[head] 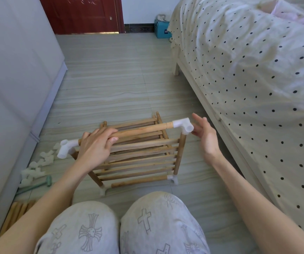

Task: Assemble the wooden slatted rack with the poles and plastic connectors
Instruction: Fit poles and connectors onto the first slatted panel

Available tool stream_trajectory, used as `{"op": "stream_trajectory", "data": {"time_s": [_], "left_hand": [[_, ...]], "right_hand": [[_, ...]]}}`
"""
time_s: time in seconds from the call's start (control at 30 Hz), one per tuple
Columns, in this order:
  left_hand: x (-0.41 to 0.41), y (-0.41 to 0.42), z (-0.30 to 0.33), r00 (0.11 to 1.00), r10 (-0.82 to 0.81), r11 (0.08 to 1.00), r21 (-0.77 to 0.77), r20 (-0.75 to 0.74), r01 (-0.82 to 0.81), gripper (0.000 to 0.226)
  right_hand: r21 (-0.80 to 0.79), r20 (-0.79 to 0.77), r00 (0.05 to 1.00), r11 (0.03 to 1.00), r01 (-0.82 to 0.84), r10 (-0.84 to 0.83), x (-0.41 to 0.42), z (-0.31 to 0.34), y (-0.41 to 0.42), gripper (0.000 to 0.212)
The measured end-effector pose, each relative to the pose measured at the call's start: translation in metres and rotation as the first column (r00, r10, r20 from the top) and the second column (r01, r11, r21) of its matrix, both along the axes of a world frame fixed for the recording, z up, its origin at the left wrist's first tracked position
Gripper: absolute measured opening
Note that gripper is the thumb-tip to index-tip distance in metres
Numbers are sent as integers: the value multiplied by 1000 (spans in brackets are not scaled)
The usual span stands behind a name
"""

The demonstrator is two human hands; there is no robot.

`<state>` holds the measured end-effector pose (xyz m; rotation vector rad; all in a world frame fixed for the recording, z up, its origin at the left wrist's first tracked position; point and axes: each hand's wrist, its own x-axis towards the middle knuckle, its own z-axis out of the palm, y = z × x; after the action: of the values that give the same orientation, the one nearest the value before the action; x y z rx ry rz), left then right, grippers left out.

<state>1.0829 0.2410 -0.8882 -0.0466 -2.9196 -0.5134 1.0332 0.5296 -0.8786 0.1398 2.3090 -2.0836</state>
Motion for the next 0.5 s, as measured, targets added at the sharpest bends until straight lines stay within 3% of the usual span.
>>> {"op": "stream_trajectory", "data": {"time_s": [0.13,0.2,0.3,0.37,0.43,0.5], "left_hand": [[2,-9,5,996,82,993,87,18,-84,25],[5,-15,8,994,112,983,146,11,-112,26],[9,-22,7,992,126,969,211,17,-127,24],[14,-29,3,986,165,944,284,35,-168,20],[22,-40,-1,982,173,861,472,77,-188,17],[31,-50,2,981,116,717,670,155,-191,18]], "right_hand": [[53,42,983,982,-183,181,0,-12,-6,39],[167,-5,958,945,-282,286,-2,-10,-13,32],[472,-140,932,850,-234,334,-17,1,-27,12],[517,-199,914,830,-210,355,-22,10,-38,16],[532,-293,874,826,-188,388,-22,18,-49,20],[603,-372,808,781,-164,457,-21,30,-60,24]]}}
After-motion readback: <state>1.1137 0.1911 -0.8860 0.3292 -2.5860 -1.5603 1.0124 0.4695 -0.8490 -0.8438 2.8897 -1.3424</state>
